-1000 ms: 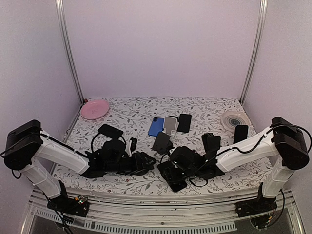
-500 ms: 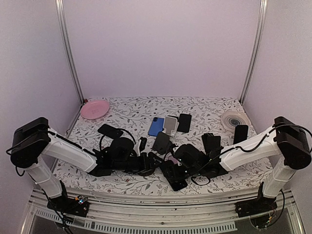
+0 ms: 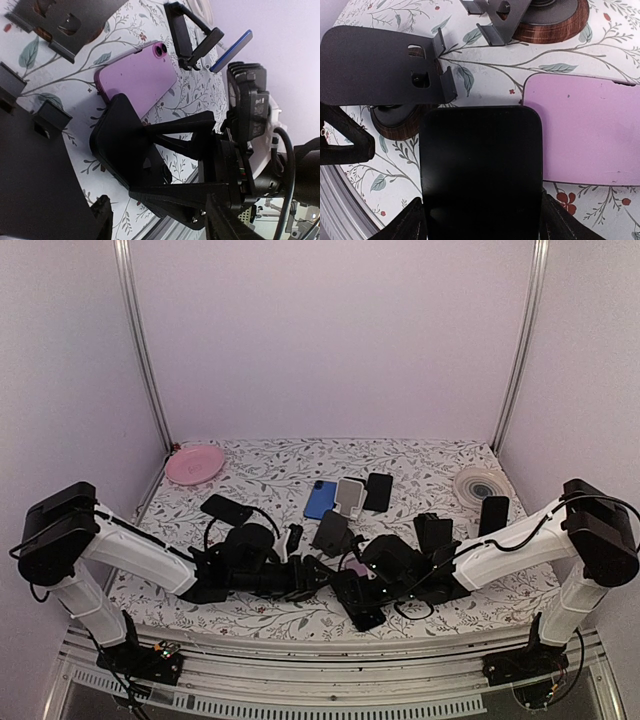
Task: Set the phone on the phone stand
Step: Pass from the right arm to the left
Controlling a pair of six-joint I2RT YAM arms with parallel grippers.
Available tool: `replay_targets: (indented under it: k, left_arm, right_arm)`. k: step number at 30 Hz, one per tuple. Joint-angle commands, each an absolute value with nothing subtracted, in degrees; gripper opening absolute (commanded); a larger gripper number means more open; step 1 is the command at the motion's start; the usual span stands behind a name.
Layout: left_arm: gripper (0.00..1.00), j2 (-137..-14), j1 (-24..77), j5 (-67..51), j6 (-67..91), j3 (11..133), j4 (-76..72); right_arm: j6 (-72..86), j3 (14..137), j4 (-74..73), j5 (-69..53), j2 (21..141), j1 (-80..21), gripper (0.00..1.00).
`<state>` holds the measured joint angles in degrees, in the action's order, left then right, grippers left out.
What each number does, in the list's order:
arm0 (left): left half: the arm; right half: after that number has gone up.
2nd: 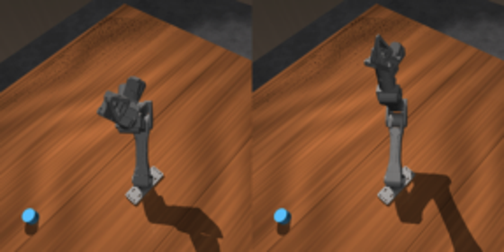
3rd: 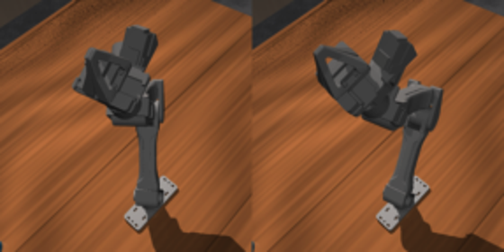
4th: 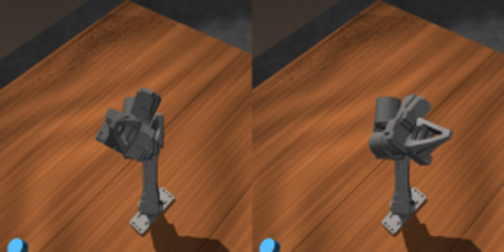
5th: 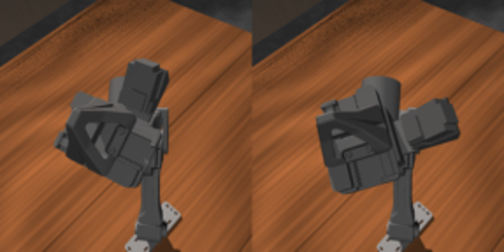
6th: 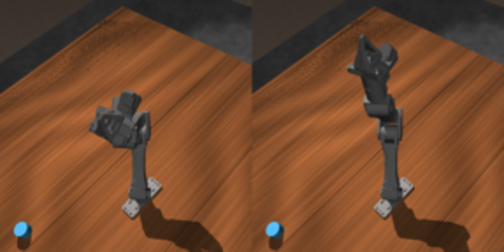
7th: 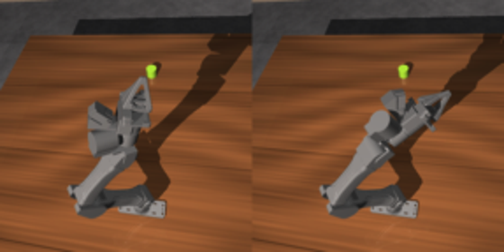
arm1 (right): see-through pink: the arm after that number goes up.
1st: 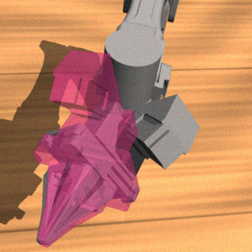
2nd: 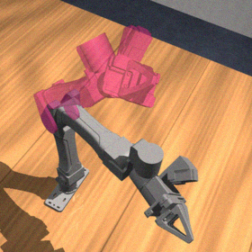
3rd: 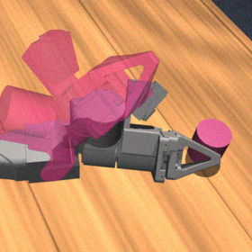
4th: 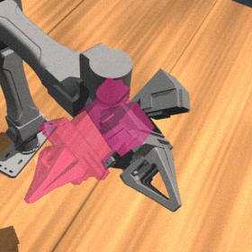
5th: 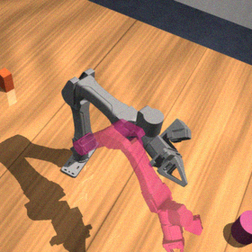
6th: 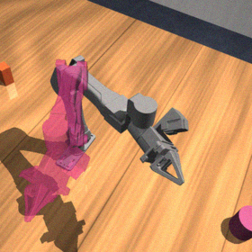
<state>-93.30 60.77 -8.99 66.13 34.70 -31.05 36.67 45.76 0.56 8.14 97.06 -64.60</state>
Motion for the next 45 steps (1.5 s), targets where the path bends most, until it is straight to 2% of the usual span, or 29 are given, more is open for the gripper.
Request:
replay_targets:
  k: [1,15,30,45]
  left_arm:
    - [0.61,-96.44,61.67,-11.03,67.67,36.21,-33.78]
    - [0.56,-104.0,61.13,-12.45,67.9,41.09,-35.86]
    - [0.44,-110.22,60.43,-12.41,69.45,43.87,-39.45]
    - [0.42,-110.76,60.92,-7.96,69.17,45.7,-36.63]
  right_arm:
    - [37.55,44.47,4.31,7.44,94.28,-63.86,0.72]
    - [38.22,42.76,5.63,6.42,93.26,-63.04,0.72]
    - [38.13,42.5,5.89,5.62,93.34,-62.83,0.72]
    - [39.22,39.79,7.55,5.45,90.73,-62.27,0.72]
